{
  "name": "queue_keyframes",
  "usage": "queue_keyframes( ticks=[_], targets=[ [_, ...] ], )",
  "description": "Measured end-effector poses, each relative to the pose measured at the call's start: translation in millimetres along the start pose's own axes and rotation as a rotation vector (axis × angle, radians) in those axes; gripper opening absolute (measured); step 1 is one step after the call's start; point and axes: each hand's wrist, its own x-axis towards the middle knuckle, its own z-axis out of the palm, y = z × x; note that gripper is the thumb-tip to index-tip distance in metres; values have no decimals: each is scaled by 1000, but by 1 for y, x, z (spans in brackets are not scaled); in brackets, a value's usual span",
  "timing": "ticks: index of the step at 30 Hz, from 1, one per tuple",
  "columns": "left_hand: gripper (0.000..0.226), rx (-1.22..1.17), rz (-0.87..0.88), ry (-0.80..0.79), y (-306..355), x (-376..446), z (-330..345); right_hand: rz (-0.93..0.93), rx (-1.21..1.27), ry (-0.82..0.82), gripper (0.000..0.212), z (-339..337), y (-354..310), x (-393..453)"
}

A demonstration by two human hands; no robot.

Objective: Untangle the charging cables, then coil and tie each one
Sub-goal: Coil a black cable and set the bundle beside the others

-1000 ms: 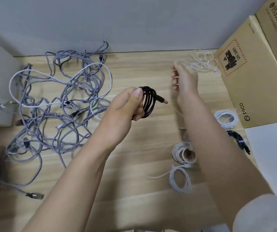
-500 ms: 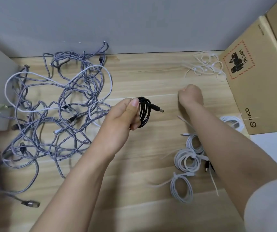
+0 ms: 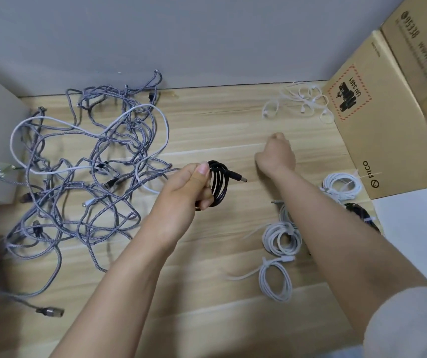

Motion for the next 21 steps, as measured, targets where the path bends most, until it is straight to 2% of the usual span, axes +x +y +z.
queue_keyframes(
  ticks=[4, 7, 10, 12, 14, 16, 21],
  targets=[
    [32, 3, -72, 71, -10, 2, -4, -173, 441, 119, 14, -10, 0, -60],
    [33, -1, -158, 137, -20, -3, -13, -109, 861, 97, 17, -40, -13, -118],
    [32, 32, -221, 138, -28, -16, -20, 54, 1355, -80, 18, -68, -30, -170],
    [33, 62, -211, 101, -32, -24, -21, 149, 1731, -312, 13, -77, -38, -198],
    [32, 72, -154, 56, -32, -32, -21, 228, 1989, -525, 31, -75, -42, -217],
    [32, 49, -87, 28, -29, -44, -22, 300, 2065, -643, 47, -72, -43, -234],
    [39, -46, -29, 89, -20, -61, -25, 437, 2036, -815, 55, -67, -38, -256]
  ],
)
